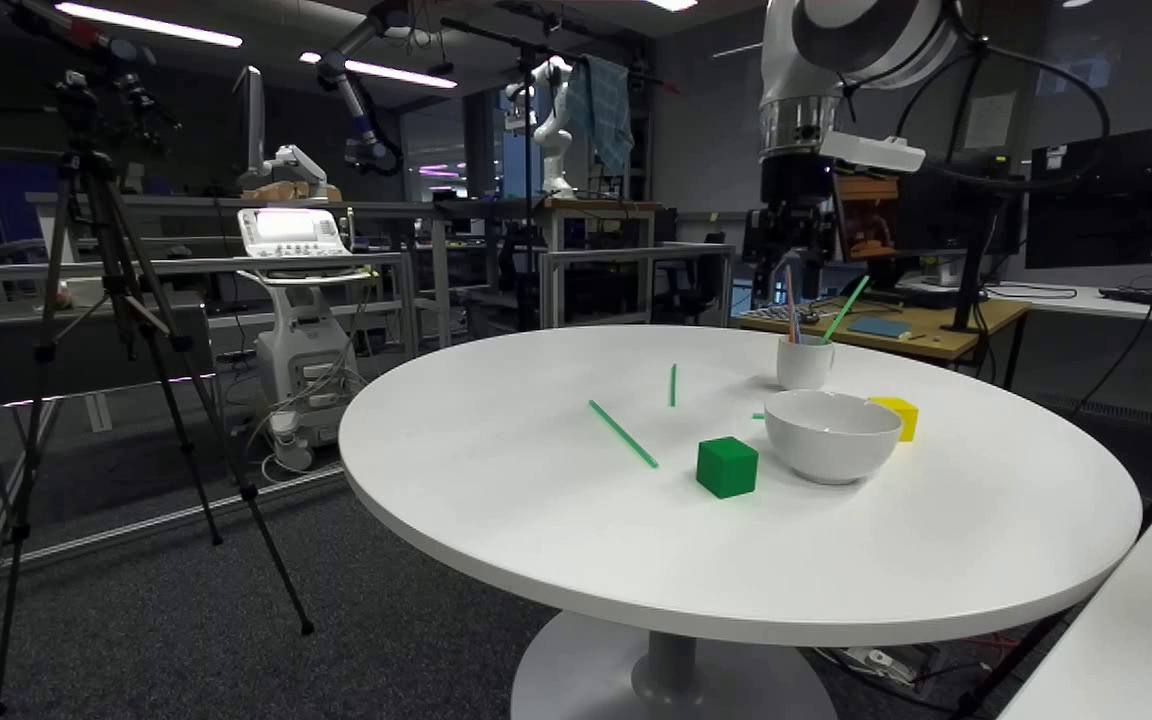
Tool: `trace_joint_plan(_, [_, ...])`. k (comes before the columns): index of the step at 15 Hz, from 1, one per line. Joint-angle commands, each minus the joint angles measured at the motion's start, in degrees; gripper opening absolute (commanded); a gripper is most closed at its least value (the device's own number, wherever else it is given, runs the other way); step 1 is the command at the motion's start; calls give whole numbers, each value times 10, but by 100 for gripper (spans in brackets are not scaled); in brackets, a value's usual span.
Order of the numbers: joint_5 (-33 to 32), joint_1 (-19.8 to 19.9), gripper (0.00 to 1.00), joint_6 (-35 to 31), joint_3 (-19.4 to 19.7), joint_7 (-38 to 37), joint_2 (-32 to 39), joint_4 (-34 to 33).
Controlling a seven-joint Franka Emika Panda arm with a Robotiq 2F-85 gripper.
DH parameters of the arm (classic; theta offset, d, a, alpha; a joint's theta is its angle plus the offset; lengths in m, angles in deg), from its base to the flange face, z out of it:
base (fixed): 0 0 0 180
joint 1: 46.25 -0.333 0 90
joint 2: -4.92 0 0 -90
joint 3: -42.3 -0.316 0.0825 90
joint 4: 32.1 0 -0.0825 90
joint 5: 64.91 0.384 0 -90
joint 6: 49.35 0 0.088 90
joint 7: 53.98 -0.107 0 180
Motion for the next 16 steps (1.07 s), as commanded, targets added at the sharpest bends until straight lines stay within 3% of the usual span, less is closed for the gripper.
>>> trace_joint_plan(1, [12,-7,100,-2,1,24,71,-60])
trace_joint_plan(9, [8,-32,100,21,-13,1,196,-164])
trace_joint_plan(16, [25,-40,100,51,-10,-55,263,-213])
